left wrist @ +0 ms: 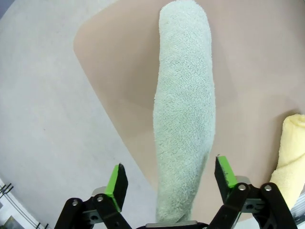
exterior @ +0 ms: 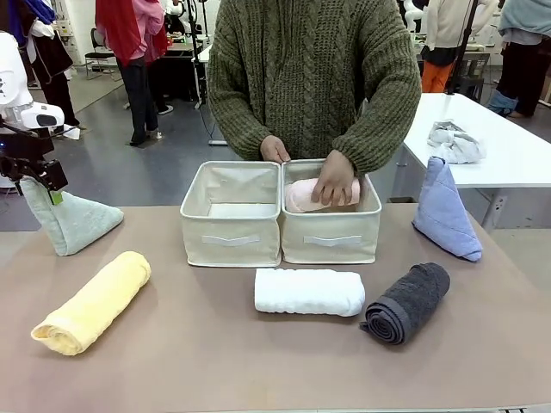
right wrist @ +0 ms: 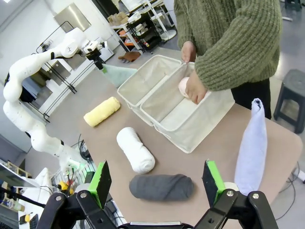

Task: Sort the towels based on their folding style.
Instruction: Pick up one triangle-folded towel and place it in the left Fabric basket.

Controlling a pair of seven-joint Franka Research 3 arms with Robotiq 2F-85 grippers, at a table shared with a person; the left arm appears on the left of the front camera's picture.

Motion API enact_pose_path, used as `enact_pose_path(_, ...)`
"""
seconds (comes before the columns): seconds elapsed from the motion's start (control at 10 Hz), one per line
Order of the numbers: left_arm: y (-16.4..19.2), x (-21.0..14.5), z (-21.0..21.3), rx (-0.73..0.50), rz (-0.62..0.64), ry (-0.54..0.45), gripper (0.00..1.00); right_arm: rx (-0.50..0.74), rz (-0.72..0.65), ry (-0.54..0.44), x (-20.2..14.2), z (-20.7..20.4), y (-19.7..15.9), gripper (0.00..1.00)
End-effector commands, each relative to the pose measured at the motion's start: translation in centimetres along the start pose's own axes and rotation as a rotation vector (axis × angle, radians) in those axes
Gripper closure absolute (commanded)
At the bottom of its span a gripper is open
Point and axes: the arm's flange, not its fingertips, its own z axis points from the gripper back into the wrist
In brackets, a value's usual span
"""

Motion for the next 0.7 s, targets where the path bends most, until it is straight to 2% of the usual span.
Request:
enact_pose_path(0.0,0.71,0.39,0.46,-0.028,-0.011,-0.004,0.58,0.013,0.011,-0.008,-0.1,-0.09,-0.07,0.0)
enact_pose_path(0.1,0.69,0.25,0.57,-0.025,-0.013,-0.006,1.0,0.013,0.011,-0.008,-0.1,-0.09,-0.07,0.0)
enact_pose_path(0.3,0.82,0.12,0.7,-0.026,-0.013,-0.002,1.0,0.013,0.011,-0.008,-0.1,-0.09,-0.07,0.0)
enact_pose_path(0.4,0.82,0.09,0.72,-0.03,-0.012,0.004,0.83,0.013,0.011,-0.008,-0.1,-0.09,-0.07,0.0)
enact_pose_path(0.6,0.78,-0.06,0.97,-0.034,-0.012,0.019,1.0,0.013,0.011,-0.008,-0.1,-0.09,-0.07,0.0)
